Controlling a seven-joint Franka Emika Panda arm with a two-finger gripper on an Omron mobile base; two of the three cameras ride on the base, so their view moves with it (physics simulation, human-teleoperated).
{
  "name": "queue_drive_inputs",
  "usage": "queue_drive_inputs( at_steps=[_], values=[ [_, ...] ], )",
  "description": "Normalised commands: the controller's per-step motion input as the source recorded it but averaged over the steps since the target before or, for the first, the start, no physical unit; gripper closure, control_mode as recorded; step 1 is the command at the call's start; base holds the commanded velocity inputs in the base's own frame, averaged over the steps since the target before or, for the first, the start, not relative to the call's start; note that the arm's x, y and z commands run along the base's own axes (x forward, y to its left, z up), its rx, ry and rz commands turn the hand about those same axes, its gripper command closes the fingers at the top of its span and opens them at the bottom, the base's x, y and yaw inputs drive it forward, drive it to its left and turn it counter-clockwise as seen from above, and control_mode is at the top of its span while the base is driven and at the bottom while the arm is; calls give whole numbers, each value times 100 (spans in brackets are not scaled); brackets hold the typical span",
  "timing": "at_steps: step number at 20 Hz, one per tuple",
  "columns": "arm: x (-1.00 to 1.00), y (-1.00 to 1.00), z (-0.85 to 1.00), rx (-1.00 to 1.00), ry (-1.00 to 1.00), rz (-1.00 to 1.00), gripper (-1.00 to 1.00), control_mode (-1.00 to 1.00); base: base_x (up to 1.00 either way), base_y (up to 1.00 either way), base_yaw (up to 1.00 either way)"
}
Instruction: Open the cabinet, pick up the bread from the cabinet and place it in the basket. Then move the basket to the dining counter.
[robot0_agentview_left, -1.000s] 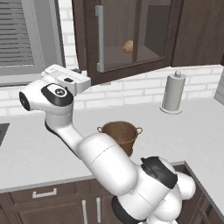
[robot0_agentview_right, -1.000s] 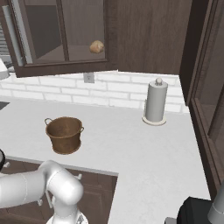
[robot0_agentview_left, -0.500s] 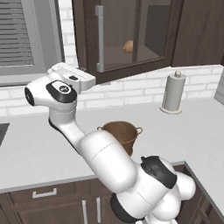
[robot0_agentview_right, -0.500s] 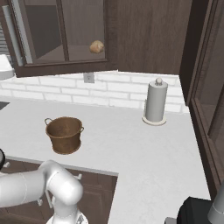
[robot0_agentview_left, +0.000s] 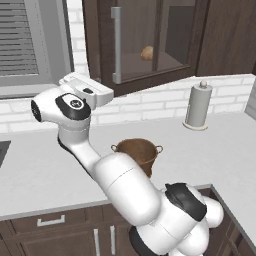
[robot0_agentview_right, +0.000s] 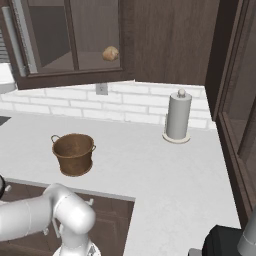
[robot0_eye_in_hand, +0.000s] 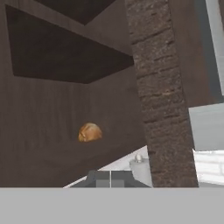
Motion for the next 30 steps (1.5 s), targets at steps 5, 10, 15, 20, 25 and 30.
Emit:
queue_drive_inputs(
  at_steps=[5,10,15,20,25,30],
  values=[
    [-54,-69,-5,0,0,-11,100,-100,0,0,0],
    [-66,-82,-12,0,0,-20,100,-100,0,0,0],
    [-67,-94,-10,1,0,-21,100,-100,0,0,0],
    [-72,-100,-10,1,0,-20,100,-100,0,0,0],
    [-66,-100,-5,2,0,-18,100,-100,0,0,0],
    [-65,-100,-18,0,0,-5,100,-100,0,0,0]
  ],
)
